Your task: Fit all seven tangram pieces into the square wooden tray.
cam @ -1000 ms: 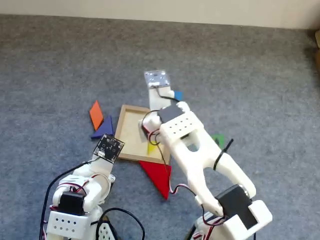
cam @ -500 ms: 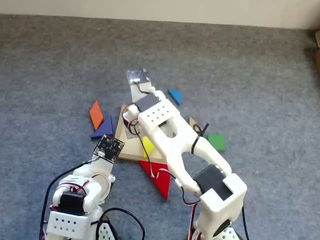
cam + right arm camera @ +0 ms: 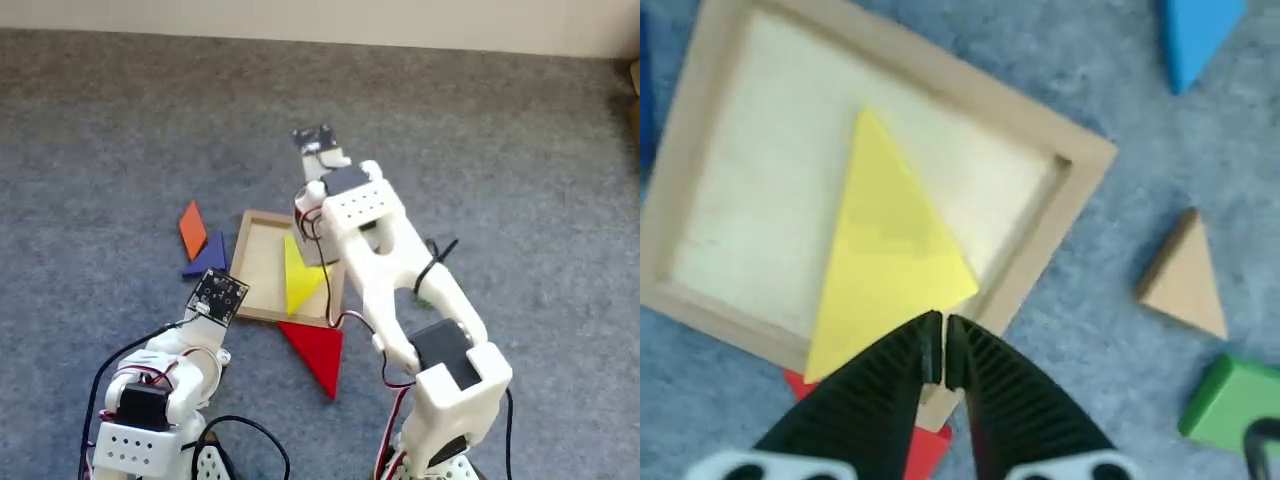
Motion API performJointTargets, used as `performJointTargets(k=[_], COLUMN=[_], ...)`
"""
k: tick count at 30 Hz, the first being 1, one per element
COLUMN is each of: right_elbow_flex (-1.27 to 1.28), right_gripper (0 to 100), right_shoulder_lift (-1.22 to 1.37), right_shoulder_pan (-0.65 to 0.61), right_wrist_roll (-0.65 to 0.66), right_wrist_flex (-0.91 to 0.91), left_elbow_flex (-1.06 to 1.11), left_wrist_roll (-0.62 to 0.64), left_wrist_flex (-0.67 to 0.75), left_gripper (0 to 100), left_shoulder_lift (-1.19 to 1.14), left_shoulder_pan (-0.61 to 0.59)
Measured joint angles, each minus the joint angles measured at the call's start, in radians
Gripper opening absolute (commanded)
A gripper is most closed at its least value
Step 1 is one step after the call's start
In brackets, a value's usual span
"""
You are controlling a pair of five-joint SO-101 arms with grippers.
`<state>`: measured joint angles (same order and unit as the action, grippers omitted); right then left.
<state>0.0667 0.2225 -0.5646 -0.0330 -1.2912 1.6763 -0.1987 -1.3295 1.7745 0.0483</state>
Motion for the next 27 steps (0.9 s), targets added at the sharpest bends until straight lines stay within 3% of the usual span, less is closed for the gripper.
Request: performJointTargets(k=[15, 22, 27], right_elbow_flex=[0.043, 0.005, 0.008], right_gripper=[0.6, 0.5, 0.5], right_shoulder_lift=[0.115, 0.064, 0.008], right_shoulder_pan=[-0.175, -0.167, -0.074], right_wrist_roll=[0.011, 0.011, 0.011], right_wrist_flex=[0.186, 0.120, 0.114], left_elbow_flex=[0.000, 0.000, 0.000], left_wrist_roll=[0.000, 0.000, 0.000], left_wrist_flex=[0.000, 0.000, 0.000], left_gripper=[1, 1, 1], left_shoulder_lift=[0.000, 0.000, 0.000], left_shoulder_pan=[0.000, 0.000, 0.000])
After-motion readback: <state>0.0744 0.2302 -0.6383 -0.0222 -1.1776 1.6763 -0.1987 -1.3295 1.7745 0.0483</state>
